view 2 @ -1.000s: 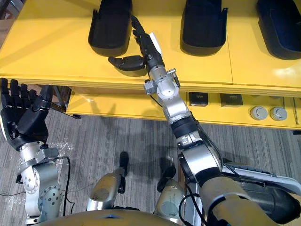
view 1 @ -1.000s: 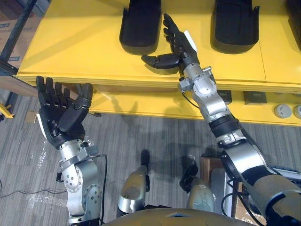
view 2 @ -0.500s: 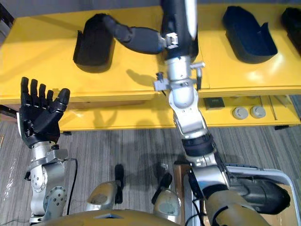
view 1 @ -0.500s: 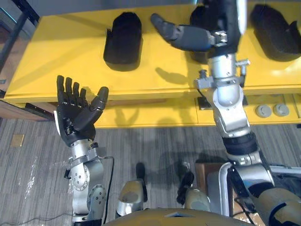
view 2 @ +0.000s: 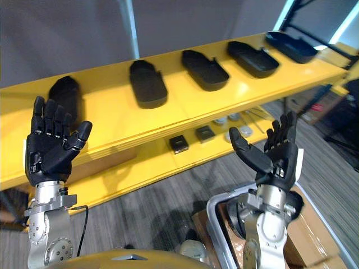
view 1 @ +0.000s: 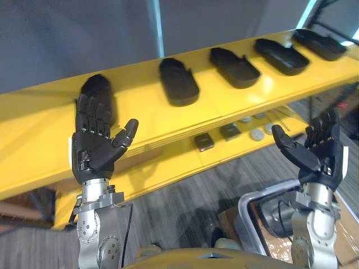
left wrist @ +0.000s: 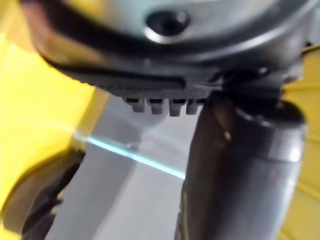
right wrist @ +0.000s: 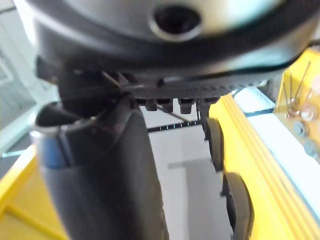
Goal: Walk over and take three plastic housings, then place them on the shelf
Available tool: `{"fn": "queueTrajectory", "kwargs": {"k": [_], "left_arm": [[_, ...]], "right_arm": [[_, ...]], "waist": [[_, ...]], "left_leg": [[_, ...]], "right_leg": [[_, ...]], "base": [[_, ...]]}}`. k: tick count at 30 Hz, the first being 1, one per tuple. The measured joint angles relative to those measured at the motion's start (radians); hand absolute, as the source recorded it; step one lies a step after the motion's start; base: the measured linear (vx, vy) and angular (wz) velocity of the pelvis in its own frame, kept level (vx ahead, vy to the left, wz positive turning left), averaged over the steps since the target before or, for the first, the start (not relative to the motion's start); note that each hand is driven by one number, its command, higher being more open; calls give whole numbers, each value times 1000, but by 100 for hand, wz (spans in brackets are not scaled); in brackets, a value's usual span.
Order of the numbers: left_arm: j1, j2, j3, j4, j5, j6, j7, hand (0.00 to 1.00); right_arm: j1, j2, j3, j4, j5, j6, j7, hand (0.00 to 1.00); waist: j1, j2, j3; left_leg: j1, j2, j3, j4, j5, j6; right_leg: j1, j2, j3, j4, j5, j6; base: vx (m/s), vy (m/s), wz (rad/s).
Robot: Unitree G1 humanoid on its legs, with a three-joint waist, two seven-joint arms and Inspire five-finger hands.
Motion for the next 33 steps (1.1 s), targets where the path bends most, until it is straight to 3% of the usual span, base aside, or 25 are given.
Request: {"fn": "queueTrajectory", "kwargs": {"k": [6,10,12,15,18,20,21,24,27,29,31,32,33], "left_arm": [[-74,30,-151,4,2,0,31,100],[-152,30,-200,7,10,0,100,100],[-183,33,-197,8,31,0,170,100],[-177,38,-195,7,41,0,208,100],[-130,37,-166,-21,26,3,210,100],[-84,37,-136,-51,-6,3,194,100],[-74,38,-123,-60,-17,3,173,100],[-77,38,-120,-71,-41,-13,119,100],[-79,39,-129,-73,-41,-50,73,100],[-96,40,-150,-75,-47,-62,49,100],[-110,40,-191,-75,-122,-62,3,100],[-110,41,-198,-75,-116,-62,5,100],[-110,41,-198,-75,-114,-62,7,100]], "right_arm": [[95,1,-12,-36,-12,27,30,100],[113,2,-11,-36,-10,28,36,100],[124,3,-4,-36,-3,27,69,100],[125,3,33,-36,27,26,113,100],[78,-21,168,-36,35,26,138,100],[21,-58,268,-36,33,28,138,100],[-9,-69,317,-36,33,31,130,100],[-31,-62,361,-34,24,39,97,100],[7,-18,352,-25,22,39,58,100],[58,21,323,-24,3,37,47,100],[100,34,307,-18,20,18,51,100],[94,30,311,-16,46,14,68,100],[92,29,312,-16,48,14,70,100]], "waist": [[-70,-14,-25],[-101,-7,-29],[-99,3,-29],[-93,18,-30],[-18,33,-26],[21,55,-34],[42,72,-45],[51,68,-41],[56,58,-32],[54,49,-24],[40,46,-10],[51,36,19],[54,35,23]], "left_leg": [[10,57,187,114,-77,-40],[1,74,216,174,-122,-27],[-22,76,80,215,-166,23],[-43,73,-88,274,-194,66],[-139,59,-395,533,-204,104],[-181,38,-505,651,-195,116],[-198,38,-518,678,-195,116],[-231,30,-518,696,-199,109],[-223,23,-530,722,-245,54],[-210,18,-541,726,-283,52],[-169,20,-533,676,-376,67],[-118,28,-482,606,-425,56],[-115,31,-472,598,-427,54]], "right_leg": [[-50,70,184,-56,63,-12],[-102,114,300,-67,93,-20],[-130,146,373,-68,103,-27],[-134,168,422,-61,97,-37],[-141,198,456,-12,81,-61],[-144,207,465,8,74,-66],[-159,214,459,31,66,-65],[-235,207,409,180,-6,-57],[-292,209,398,347,-70,-40],[-295,217,413,353,-58,-25],[-310,236,420,335,-8,2],[-313,242,398,273,59,47],[-307,240,388,254,66,61]], "base": [[-13,-34,-102],[-55,-48,-104],[-46,-89,-106],[-23,-38,-65],[-32,38,-72],[-61,114,-55],[-72,132,-21],[-63,27,51],[-58,10,13],[-153,71,-34],[-298,85,-78],[-355,45,-95],[-476,42,-152]]}}
